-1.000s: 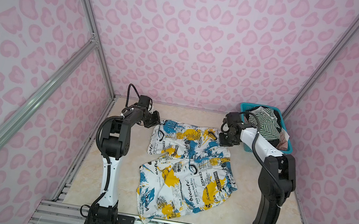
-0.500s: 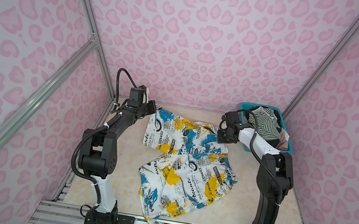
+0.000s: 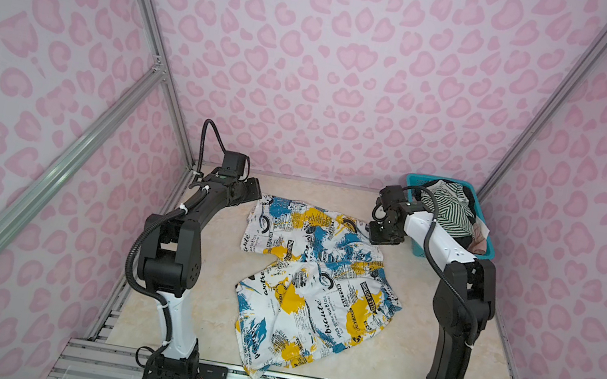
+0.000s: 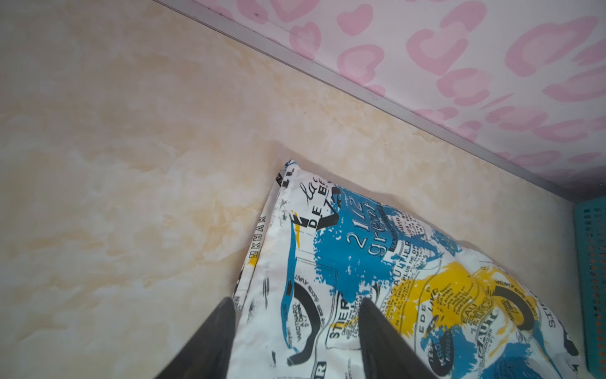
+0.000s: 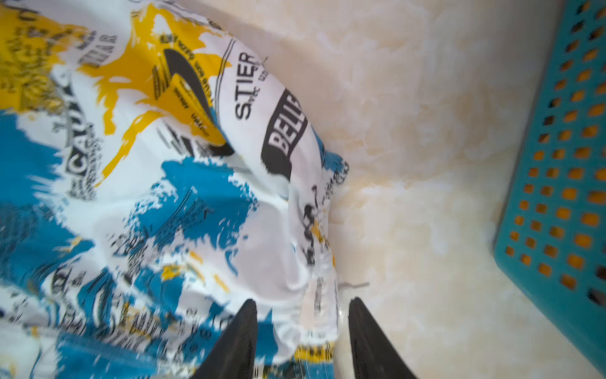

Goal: Fold and stack the mixed laundry pile

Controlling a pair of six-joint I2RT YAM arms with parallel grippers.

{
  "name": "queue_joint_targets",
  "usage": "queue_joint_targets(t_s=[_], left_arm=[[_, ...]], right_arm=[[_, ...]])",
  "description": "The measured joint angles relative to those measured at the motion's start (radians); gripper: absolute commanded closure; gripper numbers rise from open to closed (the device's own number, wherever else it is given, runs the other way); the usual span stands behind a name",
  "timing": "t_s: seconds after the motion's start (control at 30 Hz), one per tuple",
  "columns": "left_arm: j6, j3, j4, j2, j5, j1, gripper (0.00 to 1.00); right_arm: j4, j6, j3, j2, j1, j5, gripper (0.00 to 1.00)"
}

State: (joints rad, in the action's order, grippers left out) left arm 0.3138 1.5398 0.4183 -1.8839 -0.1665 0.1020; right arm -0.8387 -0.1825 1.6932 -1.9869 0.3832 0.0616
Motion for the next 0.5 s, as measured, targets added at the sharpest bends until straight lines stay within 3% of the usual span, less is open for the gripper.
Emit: queue_joint_targets(t_s=[0.2,0.37,0.5], left_arm=[[0.056,-0.237,0.035,0.169,-0.029,0.194,0.45],[0.172,-0.394,0.061,0.173,-0.032,0.303,0.46],[0.225,-0.404,0.044,0.126,-0.028,0.332,0.48]], right_arm=[[0.023,-0.037,-0.336,0.214,0.046,-0.057,0.54],[0.07,-0.112,-0.579,0.317,0.113,-0.102,0.57],[0.145,-0.196,-0.724,0.371,0.131,-0.123,0.6]])
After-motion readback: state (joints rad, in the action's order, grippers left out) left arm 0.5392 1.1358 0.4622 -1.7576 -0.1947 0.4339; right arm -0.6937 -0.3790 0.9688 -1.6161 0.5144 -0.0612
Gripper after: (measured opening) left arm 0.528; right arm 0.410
